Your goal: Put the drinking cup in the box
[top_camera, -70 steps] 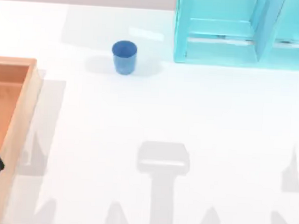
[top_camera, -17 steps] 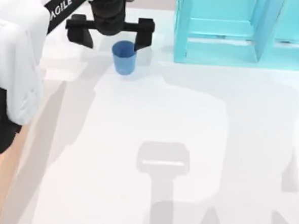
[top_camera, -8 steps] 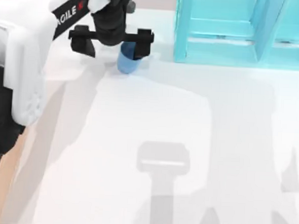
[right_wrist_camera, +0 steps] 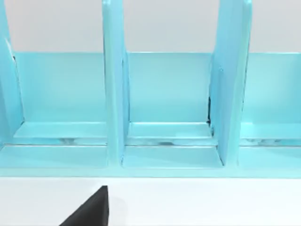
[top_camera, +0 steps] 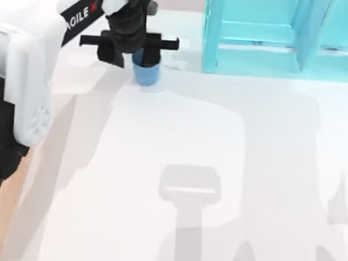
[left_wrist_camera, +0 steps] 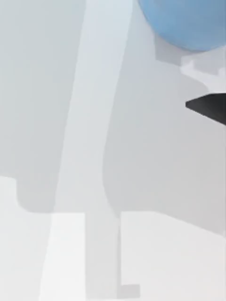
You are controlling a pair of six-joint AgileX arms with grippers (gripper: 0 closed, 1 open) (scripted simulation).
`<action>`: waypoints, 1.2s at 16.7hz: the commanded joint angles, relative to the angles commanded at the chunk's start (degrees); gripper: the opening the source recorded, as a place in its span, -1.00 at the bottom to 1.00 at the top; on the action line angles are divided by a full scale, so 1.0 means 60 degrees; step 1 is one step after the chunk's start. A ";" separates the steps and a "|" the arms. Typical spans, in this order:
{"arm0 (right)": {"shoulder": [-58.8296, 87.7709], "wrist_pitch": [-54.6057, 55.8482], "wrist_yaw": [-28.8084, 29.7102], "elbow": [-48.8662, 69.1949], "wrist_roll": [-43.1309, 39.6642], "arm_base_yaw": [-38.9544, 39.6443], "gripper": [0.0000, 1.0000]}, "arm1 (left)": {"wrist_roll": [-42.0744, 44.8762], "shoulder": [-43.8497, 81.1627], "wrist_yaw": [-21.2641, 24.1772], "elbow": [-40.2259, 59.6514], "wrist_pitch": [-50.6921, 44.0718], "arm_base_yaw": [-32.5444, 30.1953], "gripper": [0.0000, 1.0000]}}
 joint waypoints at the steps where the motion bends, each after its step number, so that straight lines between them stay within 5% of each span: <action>1: 0.0000 0.0000 0.0000 0.0000 0.0000 0.0000 1.00 | 0.0000 0.0000 0.0000 0.0000 0.0000 0.0000 -0.66; 4: 0.0000 0.0000 0.0000 0.0000 0.0000 0.0000 1.00 | 0.0000 0.0000 0.0000 0.0000 0.0000 0.0000 -1.00; 14: 0.0000 0.0000 0.0000 0.0000 0.0000 0.0000 1.00 | 0.0121 -0.0156 0.0060 -0.0110 0.0038 0.0003 -1.00; 20: 0.0000 0.0000 0.0000 0.0000 0.0000 0.0000 1.00 | 0.2239 -0.2775 0.0845 -0.2254 0.0433 0.1225 -1.00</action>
